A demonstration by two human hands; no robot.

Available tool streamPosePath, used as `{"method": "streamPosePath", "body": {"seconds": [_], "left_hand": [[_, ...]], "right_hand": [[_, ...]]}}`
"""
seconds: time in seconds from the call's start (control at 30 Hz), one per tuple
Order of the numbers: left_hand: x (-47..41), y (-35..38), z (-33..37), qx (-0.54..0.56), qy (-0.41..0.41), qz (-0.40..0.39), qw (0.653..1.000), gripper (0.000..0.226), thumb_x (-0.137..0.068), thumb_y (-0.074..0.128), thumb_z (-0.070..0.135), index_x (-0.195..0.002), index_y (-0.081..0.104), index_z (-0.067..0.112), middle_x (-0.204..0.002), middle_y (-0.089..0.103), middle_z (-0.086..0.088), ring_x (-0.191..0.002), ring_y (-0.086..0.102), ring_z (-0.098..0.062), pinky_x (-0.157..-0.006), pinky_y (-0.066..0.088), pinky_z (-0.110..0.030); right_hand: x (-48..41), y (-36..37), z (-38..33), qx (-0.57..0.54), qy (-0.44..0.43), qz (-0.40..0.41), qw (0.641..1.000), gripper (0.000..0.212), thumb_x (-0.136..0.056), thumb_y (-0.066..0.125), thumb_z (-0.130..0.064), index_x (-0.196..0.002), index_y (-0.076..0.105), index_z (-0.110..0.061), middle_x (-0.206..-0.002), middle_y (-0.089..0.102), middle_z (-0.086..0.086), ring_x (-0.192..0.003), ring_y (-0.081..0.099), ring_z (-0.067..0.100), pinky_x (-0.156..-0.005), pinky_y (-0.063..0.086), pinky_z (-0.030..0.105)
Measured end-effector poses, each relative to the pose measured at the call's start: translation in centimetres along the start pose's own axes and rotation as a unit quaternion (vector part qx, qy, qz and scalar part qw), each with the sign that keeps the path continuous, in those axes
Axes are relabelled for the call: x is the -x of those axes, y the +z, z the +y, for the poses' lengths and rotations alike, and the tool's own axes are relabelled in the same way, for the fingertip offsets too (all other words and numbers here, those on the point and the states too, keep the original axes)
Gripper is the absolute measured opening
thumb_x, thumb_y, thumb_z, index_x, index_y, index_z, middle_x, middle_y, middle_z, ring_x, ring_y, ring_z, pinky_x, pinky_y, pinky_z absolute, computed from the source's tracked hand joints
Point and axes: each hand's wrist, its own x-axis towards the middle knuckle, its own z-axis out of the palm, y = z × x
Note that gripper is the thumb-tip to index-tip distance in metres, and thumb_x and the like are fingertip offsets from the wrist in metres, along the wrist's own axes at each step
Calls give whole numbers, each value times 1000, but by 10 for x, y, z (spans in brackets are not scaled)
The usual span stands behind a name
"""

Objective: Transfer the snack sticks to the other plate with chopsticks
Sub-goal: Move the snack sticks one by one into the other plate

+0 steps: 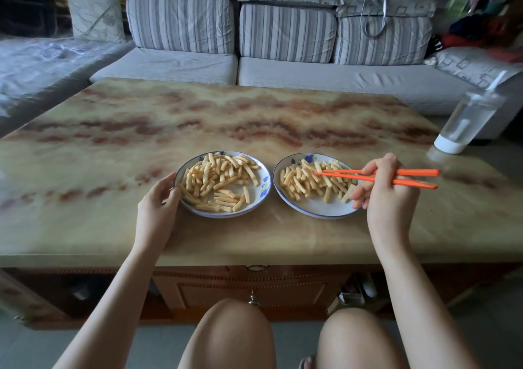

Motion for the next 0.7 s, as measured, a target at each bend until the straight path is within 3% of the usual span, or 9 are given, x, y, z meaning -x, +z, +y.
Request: {"method": "streamPosePath", "body": {"seconds": [0.17, 0.3, 0.37, 0.47, 0.7], "left_hand": [[-1, 0, 0, -1, -4, 1, 1000, 37, -94, 51, 13, -130, 57, 17, -120, 62, 2, -102, 52, -2, -68, 32, 8], [0, 0, 1, -7, 0, 5, 1000, 37, -93, 51, 12, -129, 58, 16, -123, 62, 0, -103, 51, -2, -68, 30, 8], [0, 0, 1, -9, 0, 5, 1000, 37, -93, 51, 12, -129, 58, 16, -123, 62, 0, -103, 51, -2, -68, 31, 8], [0, -1, 2, -7, 1, 3, 1000, 37, -93, 51, 12, -130, 58, 16, -123, 62, 1, -103, 51, -2, -69, 32, 7], [0, -1, 2, -8, 3, 1, 1000, 37, -93, 51, 12, -129, 58, 15, -122, 62, 1, -103, 51, -1, -72, 32, 4]], "right_hand": [[7, 3, -18, -37, -21, -17, 999, 42, -103, 32, -28, -70, 50, -12, -47, 50, 25, -33, 45, 23, -36, 32, 19], [20, 21, -26, -70, -17, -99, 993, 43, -101, 32, -33, -70, 51, -10, -46, 50, 20, -31, 44, 15, -35, 31, 16], [30, 33, -24, -68, -1, -154, 986, 43, -96, 34, -39, -68, 52, -13, -42, 51, 12, -30, 43, 19, -35, 32, 17], [41, 47, -21, -45, 5, -212, 976, 44, -95, 36, -40, -68, 54, -12, -41, 52, 15, -32, 44, 27, -35, 33, 20], [46, 54, -17, -38, 16, -213, 976, 47, -102, 36, -31, -68, 54, -4, -45, 52, 22, -33, 45, 28, -34, 34, 20]]}}
